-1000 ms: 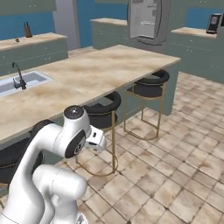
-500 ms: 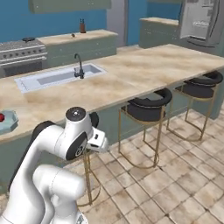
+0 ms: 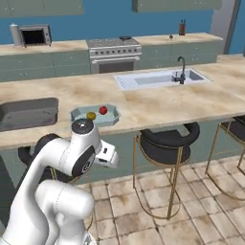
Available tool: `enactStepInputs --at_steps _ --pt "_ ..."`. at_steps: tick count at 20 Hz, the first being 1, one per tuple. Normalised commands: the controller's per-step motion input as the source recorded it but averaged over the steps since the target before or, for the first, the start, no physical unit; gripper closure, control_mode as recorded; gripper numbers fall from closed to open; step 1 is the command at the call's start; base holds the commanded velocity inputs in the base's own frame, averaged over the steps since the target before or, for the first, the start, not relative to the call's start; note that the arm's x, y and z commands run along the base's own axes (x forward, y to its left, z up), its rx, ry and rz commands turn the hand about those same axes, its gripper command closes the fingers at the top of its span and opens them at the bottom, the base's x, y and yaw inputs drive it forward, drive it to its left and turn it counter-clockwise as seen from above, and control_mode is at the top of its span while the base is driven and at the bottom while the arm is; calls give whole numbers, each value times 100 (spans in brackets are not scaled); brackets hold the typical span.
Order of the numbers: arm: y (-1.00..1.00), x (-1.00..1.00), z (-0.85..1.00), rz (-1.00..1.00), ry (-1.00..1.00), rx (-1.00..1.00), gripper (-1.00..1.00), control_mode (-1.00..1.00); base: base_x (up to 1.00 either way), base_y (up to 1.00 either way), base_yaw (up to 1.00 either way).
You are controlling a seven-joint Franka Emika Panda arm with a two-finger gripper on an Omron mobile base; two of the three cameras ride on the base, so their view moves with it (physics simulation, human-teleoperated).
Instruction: Place the cold items (bell pepper and orange) from the fridge in one tupperware on the dining counter. Place the warm items (kebab skewer and hot dog) in the stove area in another tupperware.
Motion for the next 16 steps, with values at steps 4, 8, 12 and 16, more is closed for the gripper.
enactStepInputs --at_steps 4,8,12,16 --pt "0 0 0 0 0 0 -100 100 -6 100 42" --pt "0 0 0 0 0 0 -100 100 13 100 56" --pt "0 0 0 0 0 0 -100 100 11 100 61" --pt "0 0 0 0 0 0 -100 100 0 100 39"
